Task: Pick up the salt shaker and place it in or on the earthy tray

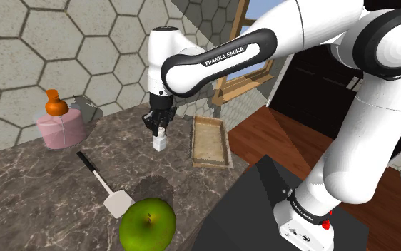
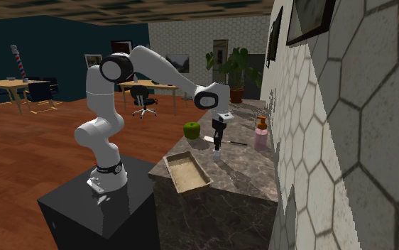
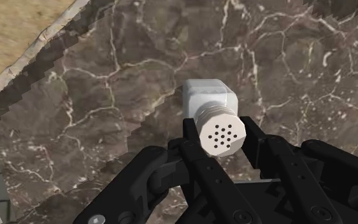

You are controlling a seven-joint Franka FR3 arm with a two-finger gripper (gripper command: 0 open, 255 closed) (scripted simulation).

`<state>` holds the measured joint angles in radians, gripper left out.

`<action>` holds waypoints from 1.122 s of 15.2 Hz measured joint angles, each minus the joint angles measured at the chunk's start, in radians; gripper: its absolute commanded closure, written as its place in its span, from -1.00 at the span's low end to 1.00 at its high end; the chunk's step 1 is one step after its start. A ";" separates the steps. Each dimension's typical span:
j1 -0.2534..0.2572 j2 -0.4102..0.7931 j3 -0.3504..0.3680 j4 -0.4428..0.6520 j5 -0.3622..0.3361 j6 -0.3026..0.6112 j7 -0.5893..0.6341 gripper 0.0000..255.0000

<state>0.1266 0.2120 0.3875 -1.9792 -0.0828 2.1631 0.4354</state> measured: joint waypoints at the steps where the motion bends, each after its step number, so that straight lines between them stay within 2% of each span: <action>1: 0.000 0.000 0.000 0.000 0.000 0.000 0.000 1.00; 8: 0.000 -0.003 0.001 0.003 0.002 -0.006 -0.001 1.00; 17: -0.005 -0.049 0.006 0.062 0.025 -0.107 -0.016 1.00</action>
<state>0.1212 0.1627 0.3931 -1.9172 -0.0578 2.0562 0.4193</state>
